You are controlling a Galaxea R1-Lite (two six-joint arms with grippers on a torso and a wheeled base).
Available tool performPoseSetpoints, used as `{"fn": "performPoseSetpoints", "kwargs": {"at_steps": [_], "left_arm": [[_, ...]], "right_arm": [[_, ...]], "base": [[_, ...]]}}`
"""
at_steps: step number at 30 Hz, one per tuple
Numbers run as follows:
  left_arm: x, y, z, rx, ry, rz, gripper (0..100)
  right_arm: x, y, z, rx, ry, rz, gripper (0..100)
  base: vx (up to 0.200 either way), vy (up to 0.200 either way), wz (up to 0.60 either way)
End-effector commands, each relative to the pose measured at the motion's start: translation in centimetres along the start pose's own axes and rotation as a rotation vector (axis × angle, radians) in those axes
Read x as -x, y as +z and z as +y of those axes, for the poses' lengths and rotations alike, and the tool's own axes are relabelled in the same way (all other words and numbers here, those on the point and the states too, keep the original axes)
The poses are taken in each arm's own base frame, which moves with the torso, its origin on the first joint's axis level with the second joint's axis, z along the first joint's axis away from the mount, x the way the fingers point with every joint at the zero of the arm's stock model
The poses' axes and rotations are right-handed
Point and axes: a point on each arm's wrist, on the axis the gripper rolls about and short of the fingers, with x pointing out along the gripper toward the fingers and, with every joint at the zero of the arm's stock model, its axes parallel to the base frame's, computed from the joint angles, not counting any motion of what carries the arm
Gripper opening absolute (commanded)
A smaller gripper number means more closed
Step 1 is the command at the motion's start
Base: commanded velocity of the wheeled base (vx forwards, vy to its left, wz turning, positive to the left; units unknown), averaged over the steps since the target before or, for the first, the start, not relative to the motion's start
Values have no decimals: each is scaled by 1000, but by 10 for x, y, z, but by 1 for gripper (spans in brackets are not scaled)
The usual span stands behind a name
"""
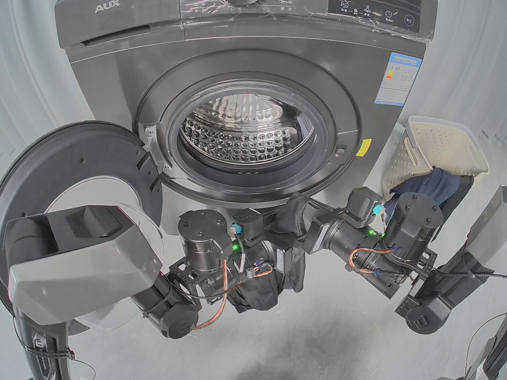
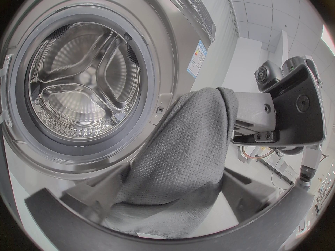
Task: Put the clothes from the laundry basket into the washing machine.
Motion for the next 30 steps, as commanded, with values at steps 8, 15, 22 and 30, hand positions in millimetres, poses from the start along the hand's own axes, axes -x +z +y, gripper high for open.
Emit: {"fn": "performPoseSetpoints", "kwargs": {"at_steps": [8, 15, 22, 30], "left_arm": [[29, 22, -4, -3, 14, -13, 0], [58, 21, 0, -2, 19, 32, 0], [64, 21, 11, -7, 41, 20, 0], [79, 55, 22, -24, 29, -75, 0]], "right_arm": [[0, 0, 0, -2, -1, 1, 0], [0, 0, 0, -2, 0, -2, 0], [4, 0, 0, -1, 1, 6, 0], [14, -7, 9, -1, 34, 29, 0]], "base": [[0, 0, 0], [0, 0, 0], [0, 0, 0], [0, 0, 0]]}}
